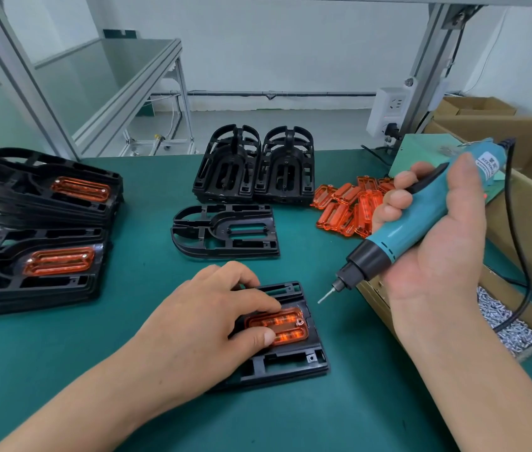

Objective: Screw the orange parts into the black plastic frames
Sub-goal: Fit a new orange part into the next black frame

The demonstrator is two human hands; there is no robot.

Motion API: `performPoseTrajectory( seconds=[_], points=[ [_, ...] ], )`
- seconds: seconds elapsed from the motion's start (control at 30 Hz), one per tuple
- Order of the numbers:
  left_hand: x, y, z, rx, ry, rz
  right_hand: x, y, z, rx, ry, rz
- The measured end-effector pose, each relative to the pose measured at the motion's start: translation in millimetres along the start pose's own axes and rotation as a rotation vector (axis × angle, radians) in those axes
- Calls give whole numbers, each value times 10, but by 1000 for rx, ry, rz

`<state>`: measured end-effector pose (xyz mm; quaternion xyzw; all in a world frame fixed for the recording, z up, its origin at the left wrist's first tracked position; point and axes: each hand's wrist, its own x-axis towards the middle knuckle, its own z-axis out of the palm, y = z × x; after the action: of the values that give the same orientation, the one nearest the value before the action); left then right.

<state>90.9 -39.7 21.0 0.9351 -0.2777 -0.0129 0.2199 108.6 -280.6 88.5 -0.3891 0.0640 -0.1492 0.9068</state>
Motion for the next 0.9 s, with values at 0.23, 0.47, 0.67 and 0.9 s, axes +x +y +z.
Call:
performPoseTrajectory(
  seconds=[0.23,0.47,0.67,0.9],
  points=[
    [-29,-7,-15,-38,11,0,81,71,-105,76,12,-61],
    [-30,-33,-91,-146,-67,-65,210,118,-202,146,-5,-97],
    [44,-20,-63,-117,-111,-99,213,110,-205,142,-5,-102],
    [50,2,-73,-102,-115,-93,233,0,-204,179,12,-148]
  ],
)
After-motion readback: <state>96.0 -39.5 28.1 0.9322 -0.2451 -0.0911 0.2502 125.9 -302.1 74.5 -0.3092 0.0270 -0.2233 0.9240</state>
